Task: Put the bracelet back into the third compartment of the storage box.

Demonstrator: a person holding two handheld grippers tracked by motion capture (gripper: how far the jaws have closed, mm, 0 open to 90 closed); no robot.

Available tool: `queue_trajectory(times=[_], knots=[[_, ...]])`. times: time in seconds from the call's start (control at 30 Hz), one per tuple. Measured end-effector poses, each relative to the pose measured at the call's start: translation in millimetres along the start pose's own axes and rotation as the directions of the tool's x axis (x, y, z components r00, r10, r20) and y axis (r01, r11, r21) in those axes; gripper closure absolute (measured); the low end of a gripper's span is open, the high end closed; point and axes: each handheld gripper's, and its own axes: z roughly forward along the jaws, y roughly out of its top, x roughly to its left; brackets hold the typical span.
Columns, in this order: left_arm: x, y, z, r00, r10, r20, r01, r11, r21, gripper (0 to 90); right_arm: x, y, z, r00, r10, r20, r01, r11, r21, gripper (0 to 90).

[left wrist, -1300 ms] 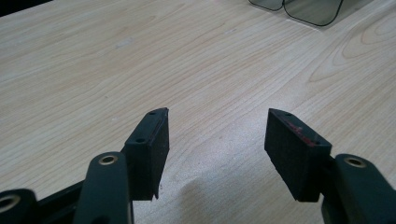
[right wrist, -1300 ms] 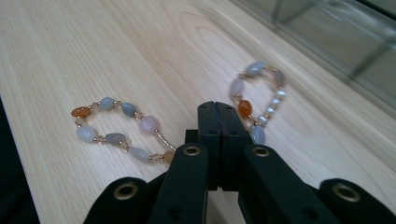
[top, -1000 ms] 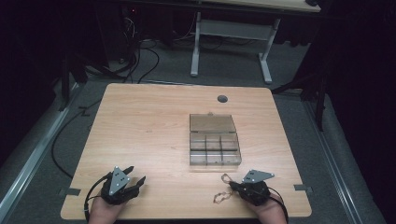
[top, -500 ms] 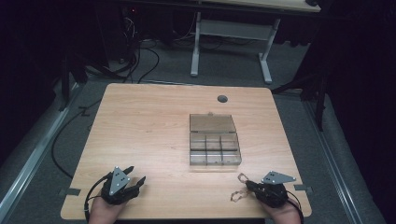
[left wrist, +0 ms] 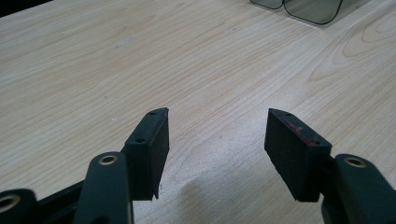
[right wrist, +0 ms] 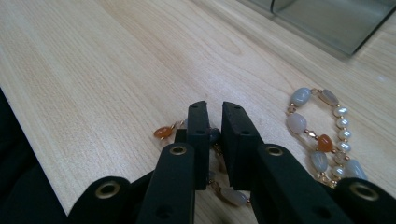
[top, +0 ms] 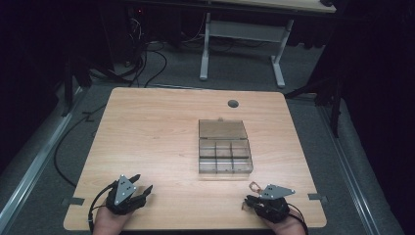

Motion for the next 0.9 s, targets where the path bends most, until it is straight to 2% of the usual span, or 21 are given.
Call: queue_trajectory(times=[0.13,0.17,0.2,0.23,0.27,0.3,0.33,0.37,0.43,0.47,0.5,0.53,0.6,0.67,0.7,0.77,0.9], knots=[[0.2,0.0,0.0,1.0000,-0.001,0.000,0.001,1.0000,0.000,40.7,0.8,0.5,-0.6,0.9999,-0.004,-0.010,0.004,1.000,-0.006,83.1],[0.1,0.0,0.0,1.0000,-0.001,0.000,0.001,1.0000,0.000,40.8,-0.9,1.9,-4.7,1.0000,0.006,-0.005,-0.006,0.999,-0.031,83.1],[0.1,0.0,0.0,1.0000,-0.001,0.000,0.001,1.0000,0.000,40.8,-0.9,1.9,-4.7,1.0000,0.006,-0.005,-0.006,0.999,-0.031,83.1],[0.0,0.0,0.1,1.0000,-0.001,0.000,0.001,1.0000,0.000,40.8,-4.9,4.6,-13.4,0.9995,0.030,0.004,-0.030,0.996,-0.080,83.0],[0.0,0.0,0.1,1.0000,-0.001,0.000,0.001,1.0000,0.000,40.8,-7.6,5.9,-18.2,0.9989,0.045,0.013,-0.043,0.993,-0.106,83.0],[0.0,0.0,0.1,1.0000,-0.001,0.000,0.001,1.0000,0.000,40.8,-7.6,5.9,-18.2,0.9989,0.045,0.013,-0.043,0.993,-0.106,83.0],[0.0,0.0,0.1,1.0000,-0.001,0.000,0.001,1.0000,0.001,40.8,-14.2,7.7,-25.4,0.9964,0.072,0.044,-0.065,0.988,-0.141,83.0],[0.0,0.1,0.1,1.0000,0.000,-0.001,0.000,1.0000,0.001,40.8,-14.2,7.7,-25.4,0.9964,0.072,0.044,-0.065,0.988,-0.141,83.0],[-0.1,0.1,0.2,1.0000,0.000,-0.001,0.000,1.0000,0.002,40.8,-27.2,6.2,-28.0,0.9888,0.124,0.082,-0.111,0.982,-0.152,82.9],[-0.2,0.1,0.2,1.0000,0.000,-0.002,0.000,1.0000,0.002,40.8,-27.2,6.2,-28.0,0.9888,0.124,0.082,-0.111,0.982,-0.152,82.9],[-0.1,0.1,0.2,1.0000,0.000,-0.002,0.000,1.0000,0.002,40.8,-35.2,3.1,-25.4,0.9827,0.161,0.091,-0.148,0.979,-0.139,82.8],[-0.1,0.1,0.2,1.0000,0.000,-0.002,0.000,1.0000,0.002,40.8,-35.2,3.1,-25.4,0.9827,0.161,0.091,-0.148,0.979,-0.139,82.8],[0.0,0.1,0.2,1.0000,-0.001,-0.002,0.001,1.0000,0.003,40.8,-43.0,-2.1,-19.5,0.9730,0.201,0.114,-0.188,0.976,-0.115,82.7],[-0.1,0.1,0.3,1.0000,0.000,-0.003,0.000,1.0000,0.003,40.8,-45.8,-3.8,-18.3,0.9721,0.203,0.118,-0.190,0.976,-0.109,82.7],[-0.1,0.1,0.3,1.0000,0.000,-0.003,0.000,1.0000,0.003,40.8,-49.6,-5.8,-16.7,0.9679,0.217,0.126,-0.205,0.973,-0.104,82.7],[-0.2,0.1,0.3,1.0000,0.001,-0.003,-0.001,1.0000,0.002,40.8,-52.7,-7.0,-16.4,0.9661,0.225,0.127,-0.213,0.972,-0.102,82.7],[-0.2,0.1,0.3,1.0000,0.000,-0.003,0.000,1.0000,0.002,40.8,-54.6,-8.5,-14.4,0.9615,0.239,0.136,-0.229,0.970,-0.086,80.3]])
